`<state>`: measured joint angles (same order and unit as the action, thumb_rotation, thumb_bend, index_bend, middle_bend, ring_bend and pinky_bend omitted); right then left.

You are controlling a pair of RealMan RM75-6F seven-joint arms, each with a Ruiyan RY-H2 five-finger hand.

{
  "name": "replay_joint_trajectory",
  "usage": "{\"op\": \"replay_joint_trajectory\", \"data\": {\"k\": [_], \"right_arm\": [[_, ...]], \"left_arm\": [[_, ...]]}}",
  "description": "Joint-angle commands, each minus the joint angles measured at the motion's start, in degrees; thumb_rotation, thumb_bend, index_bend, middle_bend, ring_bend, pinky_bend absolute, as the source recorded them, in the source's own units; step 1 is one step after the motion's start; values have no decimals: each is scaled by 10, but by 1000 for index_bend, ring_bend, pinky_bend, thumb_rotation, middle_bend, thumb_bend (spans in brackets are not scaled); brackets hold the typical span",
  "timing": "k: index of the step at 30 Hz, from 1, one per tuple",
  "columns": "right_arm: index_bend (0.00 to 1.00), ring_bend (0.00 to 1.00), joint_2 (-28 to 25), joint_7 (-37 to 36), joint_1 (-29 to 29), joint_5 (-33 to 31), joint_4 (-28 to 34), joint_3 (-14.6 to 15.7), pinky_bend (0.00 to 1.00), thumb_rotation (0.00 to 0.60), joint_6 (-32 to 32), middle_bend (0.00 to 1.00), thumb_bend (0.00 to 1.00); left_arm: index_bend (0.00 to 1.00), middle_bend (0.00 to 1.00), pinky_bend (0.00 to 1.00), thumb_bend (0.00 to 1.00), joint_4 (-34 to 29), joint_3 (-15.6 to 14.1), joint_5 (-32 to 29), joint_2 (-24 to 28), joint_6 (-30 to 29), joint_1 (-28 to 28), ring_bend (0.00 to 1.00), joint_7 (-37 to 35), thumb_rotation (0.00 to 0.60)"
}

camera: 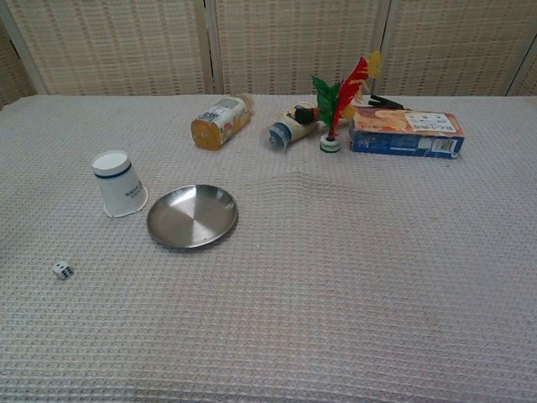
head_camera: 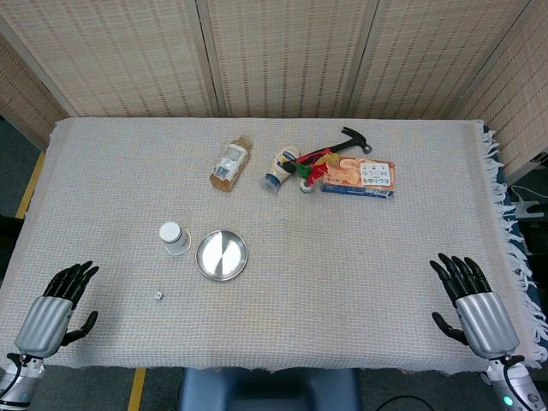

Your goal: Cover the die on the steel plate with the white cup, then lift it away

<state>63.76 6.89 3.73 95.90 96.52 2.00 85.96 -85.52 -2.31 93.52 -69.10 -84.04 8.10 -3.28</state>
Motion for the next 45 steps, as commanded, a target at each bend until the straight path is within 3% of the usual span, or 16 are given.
{"op": "replay_joint_trajectory", "data": {"k": [1,4,6,8,10,13,16,19,24,45], "right_arm": [[0,0,1,3,-1,1,1,0,0,600,0,0,168],[0,0,2,6,-1,0,2,0,0,600,0,0,168],[0,0,2,6,-3,-4,2,-2,0,600,1,0,168],[0,0,1,6,-4,-7,2,-4,0,600,3,0,168],[0,0,2,6,-3,-8,2,-5,0,600,3,0,167],[0,0,3,9,-1,-9,1,-6,0,600,-1,0,167],[0,0,10,22,-3,-8,-5,-11,0,600,6,0,168],[0,0,10,19,-2,-9,-3,-9,0,600,3,0,168],[0,0,9,20,0,-16,0,-8,0,600,-9,0,168],[0,0,4,29,10,-50,10,-11,0,600,-46,0,168]], "left_arm": [[0,0,105,395,1,-3,-1,-2,9,3,0,2,600],[1,17,136,395,5,-4,-4,-11,22,7,2,12,600],[13,128,276,397,24,1,-6,-32,23,9,79,29,600],[48,340,527,399,53,6,-4,-56,26,15,288,44,600],[104,625,779,400,79,8,-3,-74,33,21,578,53,600],[176,837,906,399,118,8,-3,-99,48,31,764,64,600],[302,949,969,399,151,7,-10,-118,66,37,859,69,600],[357,996,997,397,179,5,-18,-133,87,44,904,67,600],[303,1000,1000,394,213,3,-19,-155,100,53,927,48,600],[326,1000,1000,397,302,4,-1,-244,99,90,946,24,600]]}}
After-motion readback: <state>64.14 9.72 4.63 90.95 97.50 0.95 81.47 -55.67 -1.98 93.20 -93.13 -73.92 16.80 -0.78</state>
